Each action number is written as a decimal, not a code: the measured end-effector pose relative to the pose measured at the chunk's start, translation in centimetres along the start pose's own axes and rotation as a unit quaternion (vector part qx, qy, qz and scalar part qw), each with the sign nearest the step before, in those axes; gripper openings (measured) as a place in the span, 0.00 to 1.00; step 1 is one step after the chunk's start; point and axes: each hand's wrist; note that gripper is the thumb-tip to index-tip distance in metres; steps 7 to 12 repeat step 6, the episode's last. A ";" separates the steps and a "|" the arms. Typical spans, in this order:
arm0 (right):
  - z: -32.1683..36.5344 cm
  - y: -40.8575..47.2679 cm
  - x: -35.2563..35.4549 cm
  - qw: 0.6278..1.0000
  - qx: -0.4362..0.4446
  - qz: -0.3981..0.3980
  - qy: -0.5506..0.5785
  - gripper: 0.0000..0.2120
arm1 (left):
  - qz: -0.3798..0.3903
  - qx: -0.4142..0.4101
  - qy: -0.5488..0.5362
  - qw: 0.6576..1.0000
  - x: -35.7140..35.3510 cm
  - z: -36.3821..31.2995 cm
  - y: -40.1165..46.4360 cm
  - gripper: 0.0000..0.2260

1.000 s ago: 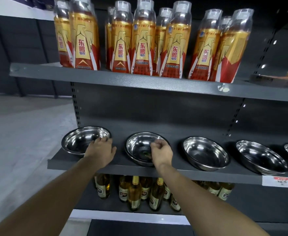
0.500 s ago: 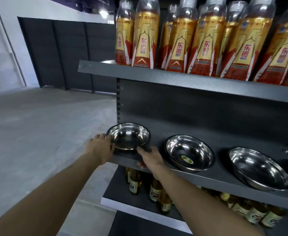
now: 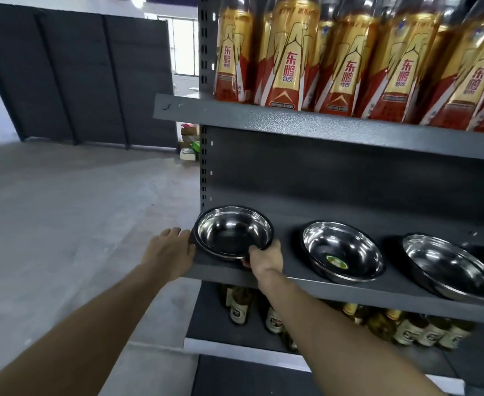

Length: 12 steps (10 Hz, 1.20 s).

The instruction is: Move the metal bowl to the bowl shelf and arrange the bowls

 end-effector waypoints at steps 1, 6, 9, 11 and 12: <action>0.1 -0.7 0.7 1.000 -0.009 0.011 0.007 0.21 | -0.002 -0.017 -0.013 1.000 -0.3 0.3 0.1 0.19; 0.0 -3.8 2.8 0.999 -0.035 0.028 0.021 0.13 | 0.004 -0.022 -0.041 0.999 -2.0 -0.6 -4.5 0.20; 0.0 -3.8 2.8 0.999 -0.035 0.028 0.021 0.13 | 0.004 -0.022 -0.041 0.999 -2.0 -0.6 -4.5 0.20; 0.0 -3.8 2.8 0.999 -0.035 0.028 0.021 0.13 | 0.004 -0.022 -0.041 0.999 -2.0 -0.6 -4.5 0.20; 0.0 -3.8 2.8 0.999 -0.035 0.028 0.021 0.13 | 0.004 -0.022 -0.041 0.999 -2.0 -0.6 -4.5 0.20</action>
Point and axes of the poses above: each hand's wrist, its own y-axis towards the middle knuckle, its own x-axis out of the back of the hand, z = x × y, and after that the axes turned 1 degree about -y, right-handed
